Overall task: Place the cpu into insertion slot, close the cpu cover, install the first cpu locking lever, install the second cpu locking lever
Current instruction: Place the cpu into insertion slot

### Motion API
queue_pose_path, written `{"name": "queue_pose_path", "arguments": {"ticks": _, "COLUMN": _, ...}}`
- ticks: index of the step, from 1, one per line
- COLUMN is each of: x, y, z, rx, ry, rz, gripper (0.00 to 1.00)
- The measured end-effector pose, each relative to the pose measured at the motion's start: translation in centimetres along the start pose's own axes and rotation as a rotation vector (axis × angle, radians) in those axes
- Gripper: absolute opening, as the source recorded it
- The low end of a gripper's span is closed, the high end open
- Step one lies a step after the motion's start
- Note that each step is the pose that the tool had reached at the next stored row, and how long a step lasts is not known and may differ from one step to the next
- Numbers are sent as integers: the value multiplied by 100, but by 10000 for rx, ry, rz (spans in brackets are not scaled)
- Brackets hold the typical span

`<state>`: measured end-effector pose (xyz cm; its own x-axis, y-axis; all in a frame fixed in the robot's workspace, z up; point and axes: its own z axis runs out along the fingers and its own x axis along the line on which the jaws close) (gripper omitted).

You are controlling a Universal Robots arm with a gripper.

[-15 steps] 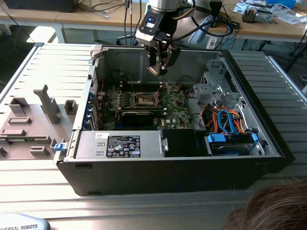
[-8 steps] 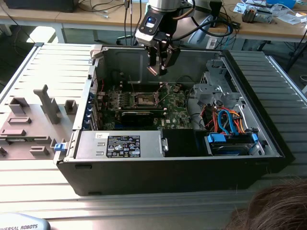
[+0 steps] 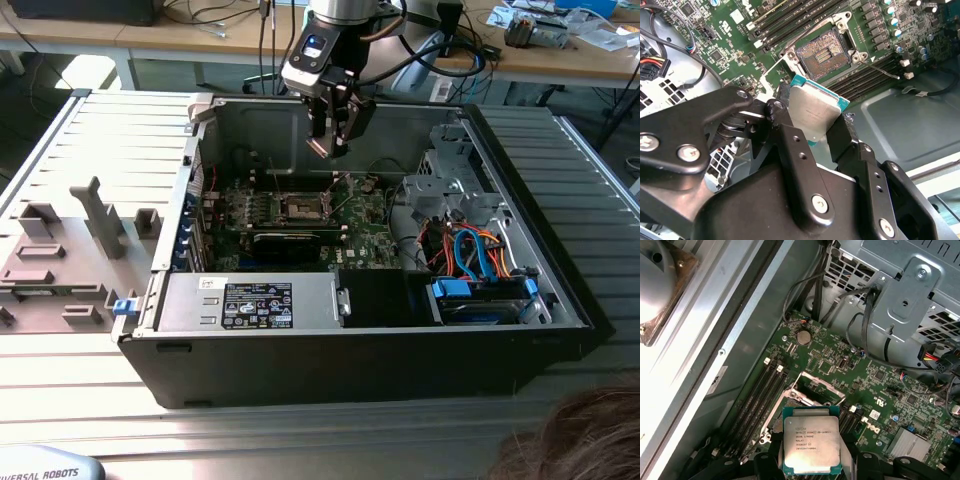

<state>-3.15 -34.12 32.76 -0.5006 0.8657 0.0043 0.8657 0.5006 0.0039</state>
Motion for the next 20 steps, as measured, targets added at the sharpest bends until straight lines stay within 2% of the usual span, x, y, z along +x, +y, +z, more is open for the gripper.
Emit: {"name": "queue_pose_path", "arguments": {"ticks": 20, "x": 0, "y": 0, "z": 3, "rx": 2, "ry": -7, "rz": 203, "gripper": 54}}
